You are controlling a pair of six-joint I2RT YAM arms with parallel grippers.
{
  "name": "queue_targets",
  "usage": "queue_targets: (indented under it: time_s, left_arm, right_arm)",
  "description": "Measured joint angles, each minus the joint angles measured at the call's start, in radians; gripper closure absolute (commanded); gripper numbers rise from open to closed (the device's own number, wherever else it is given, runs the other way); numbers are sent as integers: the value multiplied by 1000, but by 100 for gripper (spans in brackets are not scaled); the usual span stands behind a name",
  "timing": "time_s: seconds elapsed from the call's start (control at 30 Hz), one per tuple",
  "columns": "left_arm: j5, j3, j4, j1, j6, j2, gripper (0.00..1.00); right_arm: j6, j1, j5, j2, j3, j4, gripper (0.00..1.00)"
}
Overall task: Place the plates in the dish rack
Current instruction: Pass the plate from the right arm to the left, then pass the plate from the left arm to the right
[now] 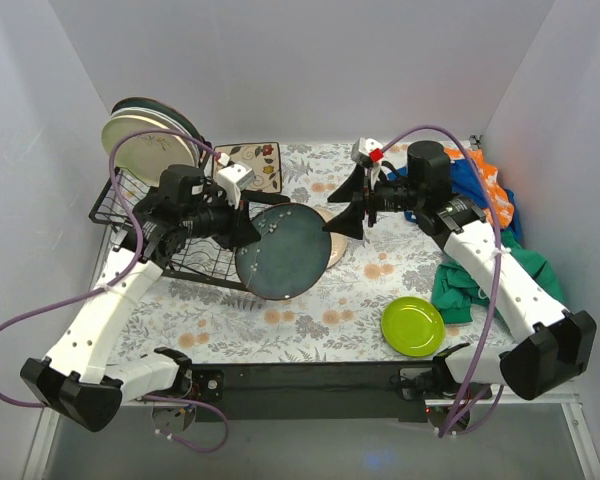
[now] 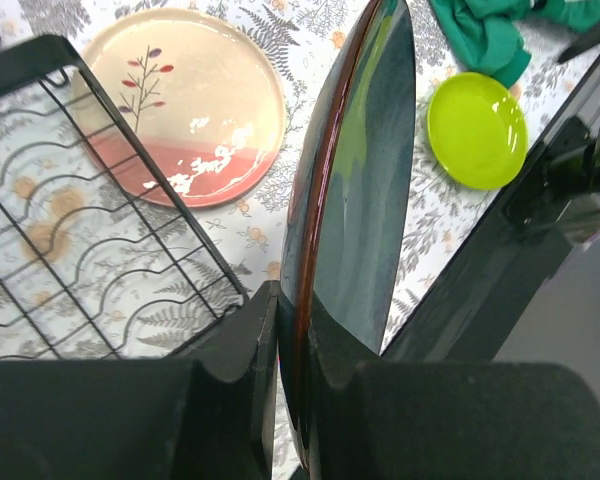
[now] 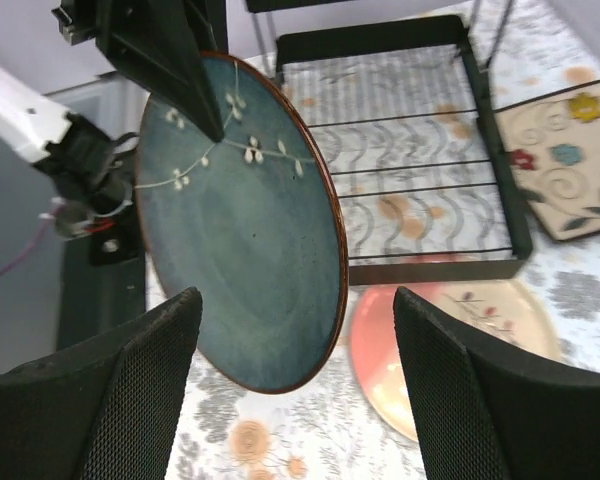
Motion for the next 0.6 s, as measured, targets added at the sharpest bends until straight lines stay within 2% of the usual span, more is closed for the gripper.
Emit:
queue_targets:
  time_s: [0.2, 0.37, 0.6]
  left_arm:
    - [37, 57, -55, 0, 137, -19, 100]
    - [77, 85, -88, 0, 202, -19, 100]
    - [109, 101, -133, 0, 250, -21, 100]
  right_arm:
    - [28, 70, -52, 64, 4, -69, 23]
    - [-7, 179, 8, 63, 3, -91, 31]
    - [-47, 245, 115, 63, 3, -109, 69]
